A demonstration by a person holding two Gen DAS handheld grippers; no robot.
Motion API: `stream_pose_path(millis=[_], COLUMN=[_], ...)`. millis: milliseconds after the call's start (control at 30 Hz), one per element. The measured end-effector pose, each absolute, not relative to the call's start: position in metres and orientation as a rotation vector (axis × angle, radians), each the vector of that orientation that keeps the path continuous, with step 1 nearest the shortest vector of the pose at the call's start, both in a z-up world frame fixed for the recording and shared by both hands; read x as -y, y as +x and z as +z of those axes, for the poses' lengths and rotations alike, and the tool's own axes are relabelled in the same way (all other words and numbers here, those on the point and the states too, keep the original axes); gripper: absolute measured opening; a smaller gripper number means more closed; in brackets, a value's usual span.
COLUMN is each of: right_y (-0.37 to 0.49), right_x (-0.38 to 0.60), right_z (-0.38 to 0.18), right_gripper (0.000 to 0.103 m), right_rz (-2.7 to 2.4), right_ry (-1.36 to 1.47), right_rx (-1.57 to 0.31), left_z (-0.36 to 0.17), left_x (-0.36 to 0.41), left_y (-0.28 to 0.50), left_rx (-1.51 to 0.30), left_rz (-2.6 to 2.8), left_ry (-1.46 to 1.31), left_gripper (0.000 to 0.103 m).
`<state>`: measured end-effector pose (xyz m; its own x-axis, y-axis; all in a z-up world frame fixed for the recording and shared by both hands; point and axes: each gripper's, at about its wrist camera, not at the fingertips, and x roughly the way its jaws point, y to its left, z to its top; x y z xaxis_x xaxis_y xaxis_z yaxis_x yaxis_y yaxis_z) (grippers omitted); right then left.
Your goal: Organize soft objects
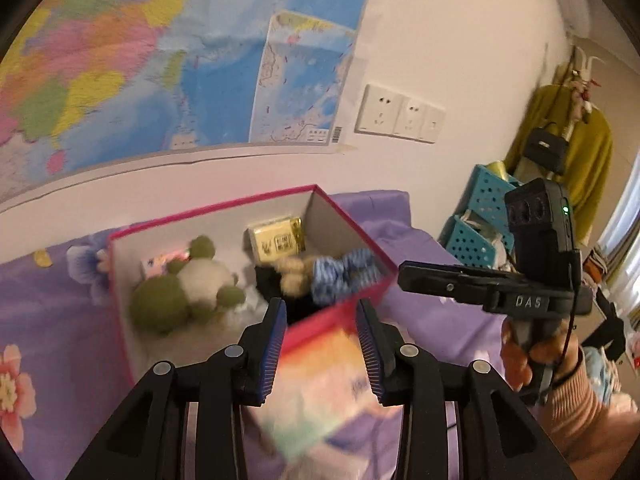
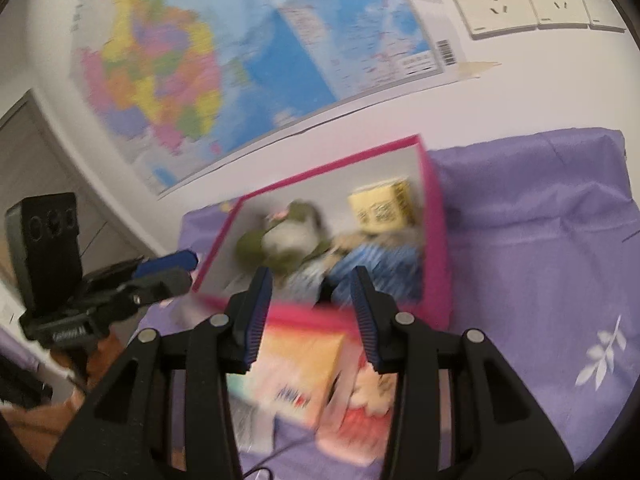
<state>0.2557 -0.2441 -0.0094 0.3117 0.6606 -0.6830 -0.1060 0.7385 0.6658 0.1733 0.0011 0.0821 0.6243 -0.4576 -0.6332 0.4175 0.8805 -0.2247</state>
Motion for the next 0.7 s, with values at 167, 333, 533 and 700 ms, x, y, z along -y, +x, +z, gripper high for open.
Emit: stream_pose_path(millis=[167,333,533,700], right_y=[0.220,0.188,0.162,0.155], right_x=[0.221,0.193,0.168,0.154], right_z=[-0.002,-0.011,-0.044,-0.069], right_gripper=[0.044,0.044,0.044,0.044], right_rz=[0.648,0.740,0.767,0.735], right_ry=[0.538,0.517,0.516,0.505], right_rx=[-1.182,-1.258,-1.385,-1.461], left_z=[0.060,0.020,-0.020,-0.044], left_x=[-0.018,-0.026,-0.035,-0.039], left_y=[0.130,0.106,0.086,0.080], left_rx=[-0.782,-0.889,-0.992,-1.058], left_rz=[-0.489,-0.473,-0.442,-0.428], left_ry=[-0.046,-0.084,-0.134,-0.182], left_gripper=[0.041,0.041,0.042,0.042])
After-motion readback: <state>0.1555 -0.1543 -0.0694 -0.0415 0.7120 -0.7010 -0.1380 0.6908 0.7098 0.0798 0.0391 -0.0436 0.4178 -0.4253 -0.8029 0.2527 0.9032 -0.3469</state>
